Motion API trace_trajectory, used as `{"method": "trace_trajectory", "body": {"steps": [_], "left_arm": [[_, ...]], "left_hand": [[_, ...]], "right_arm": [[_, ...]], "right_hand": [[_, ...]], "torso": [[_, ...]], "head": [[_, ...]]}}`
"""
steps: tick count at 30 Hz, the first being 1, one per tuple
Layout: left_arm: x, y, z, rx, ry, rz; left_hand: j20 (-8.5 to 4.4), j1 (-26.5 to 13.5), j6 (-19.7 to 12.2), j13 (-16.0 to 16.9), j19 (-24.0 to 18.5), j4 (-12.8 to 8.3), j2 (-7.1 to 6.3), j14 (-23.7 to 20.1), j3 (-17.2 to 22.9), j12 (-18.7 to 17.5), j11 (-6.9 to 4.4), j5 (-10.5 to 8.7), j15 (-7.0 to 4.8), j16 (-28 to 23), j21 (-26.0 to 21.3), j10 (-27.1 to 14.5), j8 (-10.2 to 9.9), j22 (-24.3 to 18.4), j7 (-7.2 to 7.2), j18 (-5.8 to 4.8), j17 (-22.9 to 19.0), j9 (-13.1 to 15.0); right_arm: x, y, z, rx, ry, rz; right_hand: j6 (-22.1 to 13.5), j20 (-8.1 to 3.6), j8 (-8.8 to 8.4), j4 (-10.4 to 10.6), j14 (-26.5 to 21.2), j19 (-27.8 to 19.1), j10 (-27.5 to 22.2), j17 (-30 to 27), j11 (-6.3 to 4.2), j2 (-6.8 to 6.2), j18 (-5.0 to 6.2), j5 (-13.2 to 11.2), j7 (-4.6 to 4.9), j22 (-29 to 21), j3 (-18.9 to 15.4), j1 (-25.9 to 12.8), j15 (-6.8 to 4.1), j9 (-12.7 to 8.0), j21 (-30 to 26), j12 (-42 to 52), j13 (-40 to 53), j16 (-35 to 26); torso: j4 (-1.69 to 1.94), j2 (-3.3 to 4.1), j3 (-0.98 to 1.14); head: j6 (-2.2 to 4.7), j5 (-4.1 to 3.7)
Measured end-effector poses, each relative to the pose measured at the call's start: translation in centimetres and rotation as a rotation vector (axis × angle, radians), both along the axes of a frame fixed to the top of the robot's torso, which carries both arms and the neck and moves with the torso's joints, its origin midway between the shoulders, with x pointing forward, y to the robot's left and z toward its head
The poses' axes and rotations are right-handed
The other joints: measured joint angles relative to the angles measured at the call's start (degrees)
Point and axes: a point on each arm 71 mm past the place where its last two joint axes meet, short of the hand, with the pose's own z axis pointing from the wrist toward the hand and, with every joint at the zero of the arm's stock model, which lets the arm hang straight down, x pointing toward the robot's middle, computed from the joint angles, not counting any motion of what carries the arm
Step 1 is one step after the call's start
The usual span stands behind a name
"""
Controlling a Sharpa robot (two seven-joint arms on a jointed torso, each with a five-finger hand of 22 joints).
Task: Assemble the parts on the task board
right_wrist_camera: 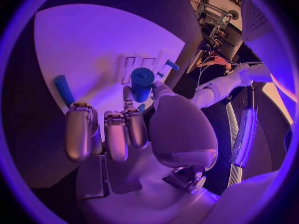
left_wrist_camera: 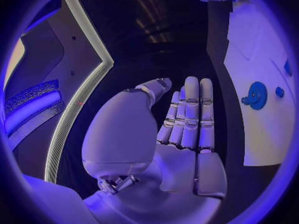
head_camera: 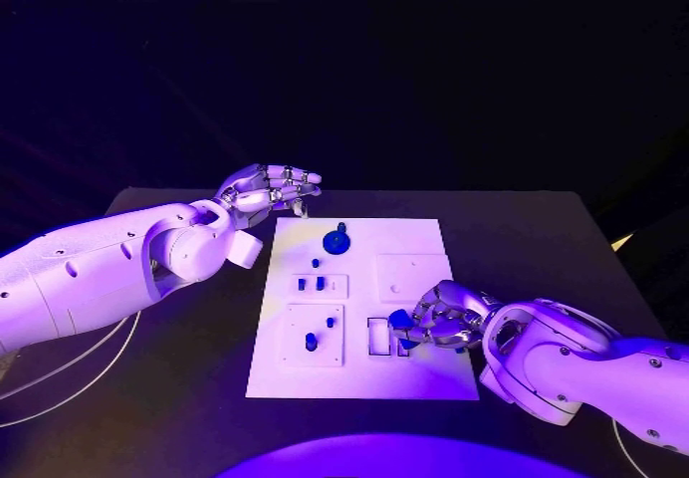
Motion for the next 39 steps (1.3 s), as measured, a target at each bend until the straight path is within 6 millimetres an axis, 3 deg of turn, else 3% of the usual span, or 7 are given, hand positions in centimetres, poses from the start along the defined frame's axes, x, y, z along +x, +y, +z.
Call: {"method": "trace_trajectory", "body": {"steps": [3,19,31,34,37,39], "left_arm": [[0.0,0.0,0.0,0.000,0.001,-0.001],[0.0,0.0,0.0,0.000,0.004,-0.005],[-0.1,0.0,0.0,0.001,0.006,-0.006],[-0.1,0.0,0.0,0.001,0.006,-0.006],[-0.1,0.0,-0.1,0.001,0.007,-0.007],[-0.1,0.0,-0.1,0.001,0.008,-0.007]], "left_hand": [[0.00,0.0,0.0,0.0,0.0,0.0,0.00,0.0,0.0,0.0,0.00,0.00,0.00,0.0,0.0,0.0,0.0,0.0,0.00,0.00,0.0,0.0],[0.00,0.0,0.0,0.0,0.0,0.0,0.00,0.0,0.0,0.0,0.00,0.00,0.00,0.0,0.0,0.0,0.0,0.0,0.00,0.00,0.0,0.0],[0.00,0.0,0.0,-0.1,0.0,0.0,0.00,-0.2,0.0,0.0,0.00,0.00,0.20,0.0,-0.2,0.0,0.0,-0.1,0.00,0.00,-0.1,0.0],[0.00,0.0,0.0,-0.1,0.0,0.2,0.00,-0.2,-0.2,0.0,0.00,0.00,0.20,0.0,-0.2,0.0,0.0,-0.1,0.00,0.00,-0.1,0.0],[0.12,0.0,0.0,-0.1,0.1,0.2,0.00,-0.2,-0.2,0.0,0.00,0.00,0.21,0.0,-0.2,0.0,0.0,-0.1,0.00,0.00,-0.1,0.0],[0.22,0.0,0.0,-0.1,0.2,0.2,0.00,-0.2,-0.2,0.0,0.00,0.00,0.20,0.0,-0.2,0.0,0.0,-0.1,0.00,0.00,-0.1,0.0]], "right_arm": [[0.0,0.6,-0.3,0.001,0.015,0.015],[0.5,2.4,-0.9,-0.004,0.026,0.048],[1.2,2.9,-1.2,-0.019,0.006,0.055],[1.3,3.1,-1.3,-0.025,-0.001,0.060],[1.4,3.2,-1.3,-0.035,-0.007,0.067],[1.4,3.1,-1.3,-0.042,-0.009,0.071]], "right_hand": [[0.5,0.00,0.27,0.1,-0.2,0.0,0.0,0.0,0.00,0.18,0.00,0.1,-0.47,0.0,-0.5,-1.2,-0.20,0.2,0.0,-0.2,0.0,0.0],[1.2,0.00,0.27,0.1,-0.2,0.0,0.0,0.0,0.00,0.18,0.00,0.1,-0.94,0.0,-0.5,-1.2,-0.20,0.3,0.0,-0.2,0.0,0.0],[2.7,0.00,0.70,0.1,-0.2,0.0,0.0,0.0,0.00,0.58,0.00,-0.4,-2.28,0.0,-1.8,-3.2,-0.20,0.7,0.0,-0.4,0.0,0.0],[2.9,0.00,0.96,0.0,-0.2,0.0,0.0,0.0,0.00,1.02,0.00,-1.6,-2.55,0.0,-2.7,-4.4,-0.20,1.1,-0.2,-0.7,0.0,0.0],[2.1,0.01,1.36,0.1,-0.2,0.0,-0.2,0.0,-0.16,3.11,0.00,-7.4,-2.50,0.0,-5.5,-9.4,-0.20,1.6,-1.7,-2.5,0.0,0.0],[1.8,0.00,1.64,0.1,-0.2,0.0,-0.2,0.0,-0.20,3.18,0.00,-9.8,-2.24,0.0,-7.2,-10.7,-0.20,1.8,-2.1,-3.1,0.0,0.0]], "torso": [[0.01,0.01,-0.01],[-0.01,0.04,0.01],[-0.01,0.06,0.02],[-0.04,0.05,0.04],[-0.04,0.02,0.04],[-0.04,0.00,0.04]], "head": [[-0.08,0.03],[-0.25,0.33],[-0.38,0.46],[-0.39,0.47],[-0.41,0.47],[-0.42,0.47]]}}
